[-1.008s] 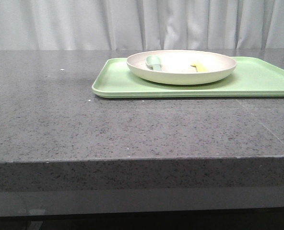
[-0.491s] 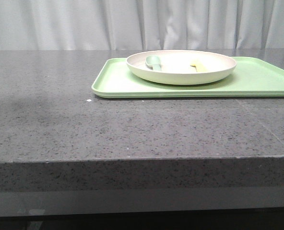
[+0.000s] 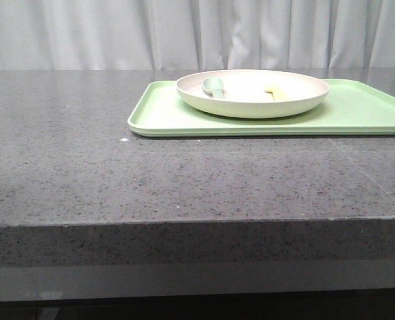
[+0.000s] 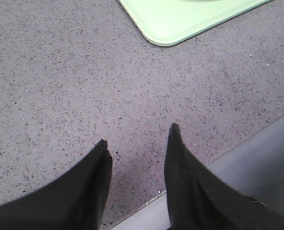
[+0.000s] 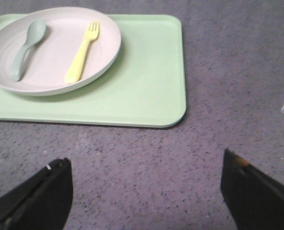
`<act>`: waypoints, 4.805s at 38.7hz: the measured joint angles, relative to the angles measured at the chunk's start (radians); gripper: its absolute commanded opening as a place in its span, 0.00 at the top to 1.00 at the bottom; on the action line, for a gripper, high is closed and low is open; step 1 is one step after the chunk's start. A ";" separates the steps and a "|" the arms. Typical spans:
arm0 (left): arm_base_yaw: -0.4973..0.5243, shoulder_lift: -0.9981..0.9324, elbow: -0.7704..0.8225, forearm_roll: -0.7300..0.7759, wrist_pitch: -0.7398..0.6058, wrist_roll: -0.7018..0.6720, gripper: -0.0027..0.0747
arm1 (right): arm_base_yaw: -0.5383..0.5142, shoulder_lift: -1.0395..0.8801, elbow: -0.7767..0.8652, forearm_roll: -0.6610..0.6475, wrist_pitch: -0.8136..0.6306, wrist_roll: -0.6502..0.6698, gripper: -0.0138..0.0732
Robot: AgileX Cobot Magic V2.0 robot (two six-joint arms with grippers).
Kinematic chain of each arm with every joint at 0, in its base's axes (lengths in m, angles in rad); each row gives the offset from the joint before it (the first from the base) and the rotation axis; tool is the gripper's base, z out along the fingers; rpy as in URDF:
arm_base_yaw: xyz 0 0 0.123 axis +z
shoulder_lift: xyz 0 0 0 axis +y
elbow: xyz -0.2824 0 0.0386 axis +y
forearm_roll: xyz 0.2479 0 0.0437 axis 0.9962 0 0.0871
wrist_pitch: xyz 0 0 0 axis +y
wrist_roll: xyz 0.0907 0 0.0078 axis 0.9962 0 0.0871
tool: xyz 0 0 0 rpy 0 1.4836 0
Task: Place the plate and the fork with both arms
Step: 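Raise the left gripper away from the plate, then lower the right gripper over the yellow fork on the plate, then close the right gripper on the yellow fork's handle, then lift the fork with the right gripper and move it beside the plate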
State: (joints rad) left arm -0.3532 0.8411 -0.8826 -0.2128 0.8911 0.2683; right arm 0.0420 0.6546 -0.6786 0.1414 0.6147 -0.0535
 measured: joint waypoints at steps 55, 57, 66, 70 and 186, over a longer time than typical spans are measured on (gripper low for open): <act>0.002 -0.012 0.017 -0.004 -0.025 0.013 0.63 | 0.292 1.298 -1.297 -0.190 0.623 0.309 0.29; 0.002 -0.012 0.017 -0.004 -0.025 0.013 0.63 | 0.281 1.322 -1.324 -0.178 0.625 0.311 0.33; 0.002 -0.012 0.017 -0.004 -0.027 0.013 0.63 | 0.250 1.406 -1.418 -0.171 0.631 0.311 0.37; 0.002 -0.012 0.017 -0.004 -0.029 0.013 0.63 | 0.246 1.434 -1.435 -0.170 0.631 0.311 0.37; 0.002 -0.012 0.017 -0.028 -0.036 0.013 0.63 | 0.235 1.450 -1.455 -0.151 0.549 0.313 0.72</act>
State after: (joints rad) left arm -0.3516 0.8293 -0.8655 -0.2410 0.8547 0.2815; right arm 0.2773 2.1045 -2.1340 -0.0098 1.1637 0.2598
